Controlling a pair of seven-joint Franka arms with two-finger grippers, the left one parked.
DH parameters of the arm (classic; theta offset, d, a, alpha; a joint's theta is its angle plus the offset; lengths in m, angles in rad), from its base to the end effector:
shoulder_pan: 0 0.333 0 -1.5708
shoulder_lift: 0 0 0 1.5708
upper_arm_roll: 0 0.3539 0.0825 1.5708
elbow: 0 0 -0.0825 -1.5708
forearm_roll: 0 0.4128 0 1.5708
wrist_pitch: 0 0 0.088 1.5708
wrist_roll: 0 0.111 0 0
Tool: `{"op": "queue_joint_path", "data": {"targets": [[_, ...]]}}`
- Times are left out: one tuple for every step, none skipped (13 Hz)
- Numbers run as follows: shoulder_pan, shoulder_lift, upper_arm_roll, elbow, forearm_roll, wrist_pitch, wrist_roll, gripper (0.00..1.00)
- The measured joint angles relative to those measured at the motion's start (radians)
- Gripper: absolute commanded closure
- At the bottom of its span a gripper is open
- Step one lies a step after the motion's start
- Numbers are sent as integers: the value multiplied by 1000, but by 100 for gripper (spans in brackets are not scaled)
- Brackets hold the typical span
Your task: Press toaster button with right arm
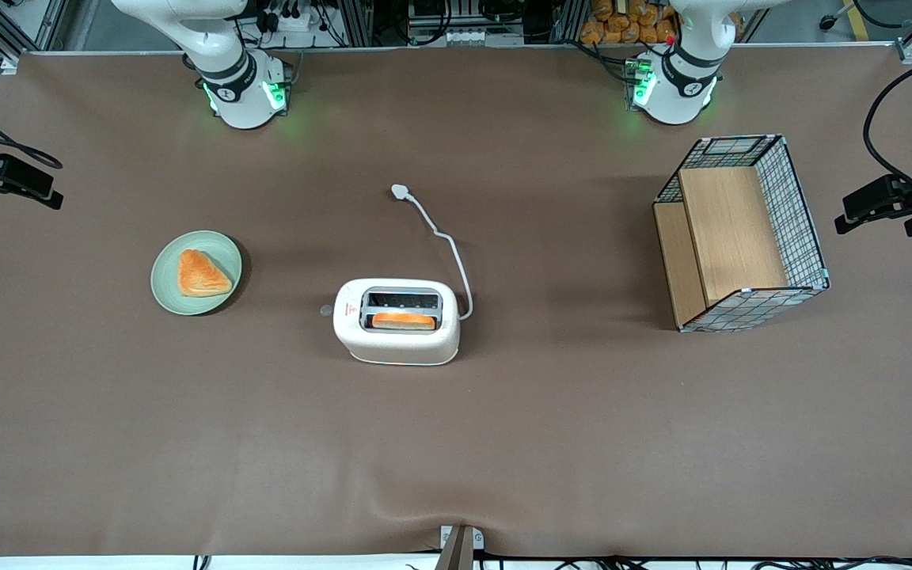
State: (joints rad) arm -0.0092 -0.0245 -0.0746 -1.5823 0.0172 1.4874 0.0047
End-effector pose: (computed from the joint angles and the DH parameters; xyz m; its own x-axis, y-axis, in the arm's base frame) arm 0.5636 -0.0459 0.6597 0.9937 -0.0866 -0.0705 -0.0881 -0.9959 -0.0187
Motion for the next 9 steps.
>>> {"op": "queue_joint_path", "data": {"targets": [[0,0,0,0,0,-1,0,0],[0,0,0,0,0,-4,0,0],[0,-1,0,1,0,-9,0,0],[0,-1,0,1,0,-11,0,0],[0,-2,0,1,0,-12,0,0],[0,-2,0,1,0,-13,0,0],[0,-2,0,1,0,-13,0,0],[0,-2,0,1,0,-13,0,0],[0,-2,0,1,0,-13,0,0]]}}
